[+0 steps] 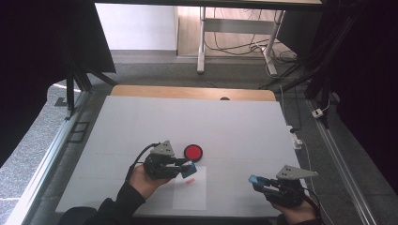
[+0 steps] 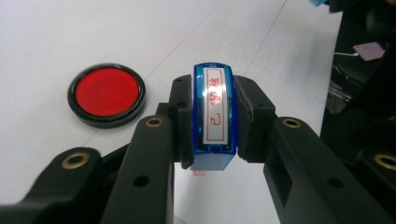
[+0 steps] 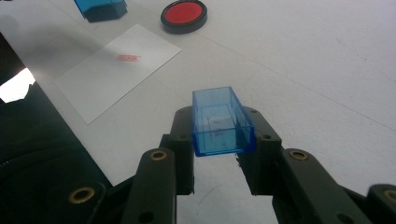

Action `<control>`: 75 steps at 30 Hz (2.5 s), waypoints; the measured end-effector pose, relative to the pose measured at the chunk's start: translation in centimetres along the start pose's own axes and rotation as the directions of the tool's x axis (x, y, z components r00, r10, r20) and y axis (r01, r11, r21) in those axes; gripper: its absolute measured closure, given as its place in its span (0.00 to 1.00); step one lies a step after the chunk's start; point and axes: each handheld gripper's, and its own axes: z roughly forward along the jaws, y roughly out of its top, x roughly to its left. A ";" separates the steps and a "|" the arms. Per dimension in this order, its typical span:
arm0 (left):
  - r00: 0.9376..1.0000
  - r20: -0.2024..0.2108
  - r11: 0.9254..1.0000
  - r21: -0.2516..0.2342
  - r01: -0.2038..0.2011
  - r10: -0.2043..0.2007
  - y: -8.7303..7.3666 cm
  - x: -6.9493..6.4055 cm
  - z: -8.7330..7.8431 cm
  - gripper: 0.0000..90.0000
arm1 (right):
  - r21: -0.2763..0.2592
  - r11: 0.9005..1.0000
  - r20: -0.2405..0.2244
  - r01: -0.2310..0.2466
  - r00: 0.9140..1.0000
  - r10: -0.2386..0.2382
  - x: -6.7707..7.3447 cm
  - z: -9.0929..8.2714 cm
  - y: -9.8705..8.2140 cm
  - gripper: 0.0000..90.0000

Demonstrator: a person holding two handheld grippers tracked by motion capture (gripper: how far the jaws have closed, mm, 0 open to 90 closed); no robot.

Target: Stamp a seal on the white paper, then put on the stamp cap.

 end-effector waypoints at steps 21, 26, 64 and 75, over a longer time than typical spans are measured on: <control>0.999 0.030 0.980 -0.197 -0.025 0.032 1.4 0.2 -5.4 0.78 | 0.011 1.000 0.002 0.001 1.000 -0.001 0.0 0.0 0.1 0.76; 0.999 0.031 0.979 -0.203 -0.029 0.036 1.4 0.2 -5.6 0.78 | 0.012 1.000 0.002 0.001 1.000 -0.001 0.0 0.0 0.1 0.76; 0.988 0.092 0.967 -0.234 -0.100 0.124 2.4 0.2 -6.4 0.79 | -0.085 0.991 -0.338 0.105 0.932 -0.128 4.2 4.7 5.7 0.76; 0.979 0.128 0.961 -0.247 -0.124 0.159 2.6 0.3 -6.8 0.79 | -0.112 0.980 -0.401 0.167 0.894 -0.198 5.4 6.7 7.6 0.76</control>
